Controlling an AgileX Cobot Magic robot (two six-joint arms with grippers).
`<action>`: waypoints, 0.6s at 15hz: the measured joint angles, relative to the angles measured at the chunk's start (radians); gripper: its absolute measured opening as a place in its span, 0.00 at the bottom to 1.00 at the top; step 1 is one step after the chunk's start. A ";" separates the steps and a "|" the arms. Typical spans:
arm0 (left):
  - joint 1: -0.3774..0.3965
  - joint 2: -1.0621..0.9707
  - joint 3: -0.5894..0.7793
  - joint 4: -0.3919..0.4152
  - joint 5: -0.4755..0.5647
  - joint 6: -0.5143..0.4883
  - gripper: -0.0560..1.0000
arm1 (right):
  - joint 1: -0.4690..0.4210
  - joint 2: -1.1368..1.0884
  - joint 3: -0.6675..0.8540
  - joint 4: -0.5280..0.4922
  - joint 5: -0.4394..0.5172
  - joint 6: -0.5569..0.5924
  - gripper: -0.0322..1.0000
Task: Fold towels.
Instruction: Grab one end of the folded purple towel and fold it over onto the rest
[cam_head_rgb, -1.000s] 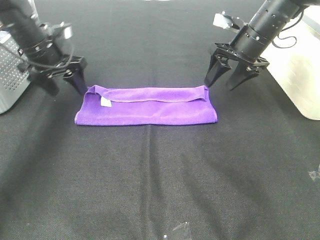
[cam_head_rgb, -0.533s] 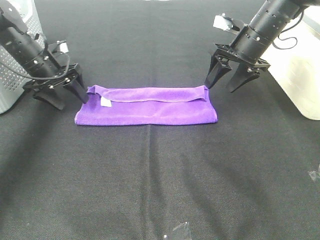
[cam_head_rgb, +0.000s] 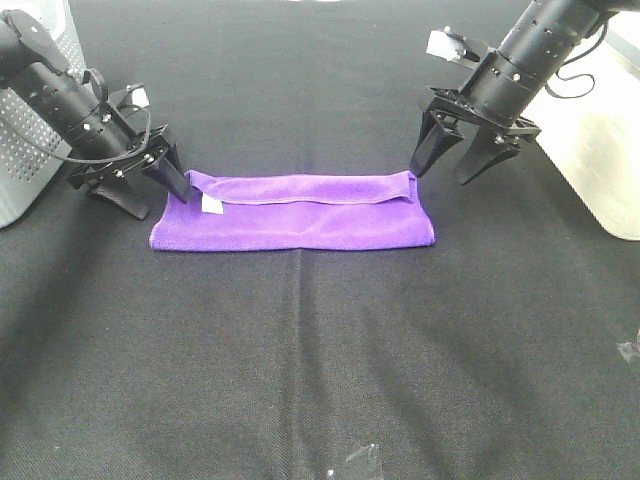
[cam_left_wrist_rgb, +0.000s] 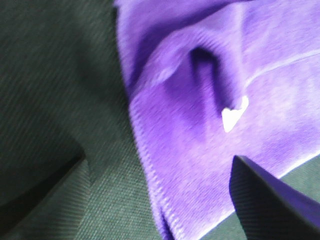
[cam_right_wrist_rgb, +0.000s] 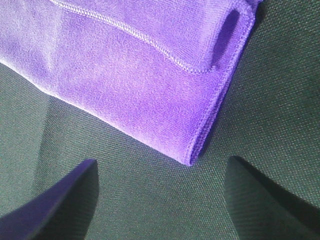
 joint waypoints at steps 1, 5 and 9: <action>-0.003 0.000 0.000 0.002 0.000 0.000 0.75 | 0.000 0.000 0.000 0.000 0.000 0.000 0.70; -0.057 0.024 -0.013 -0.011 -0.008 -0.022 0.75 | 0.000 0.000 0.000 0.000 0.000 0.000 0.70; -0.136 0.065 -0.024 -0.144 -0.009 -0.023 0.74 | 0.000 0.000 0.000 0.000 0.000 0.000 0.70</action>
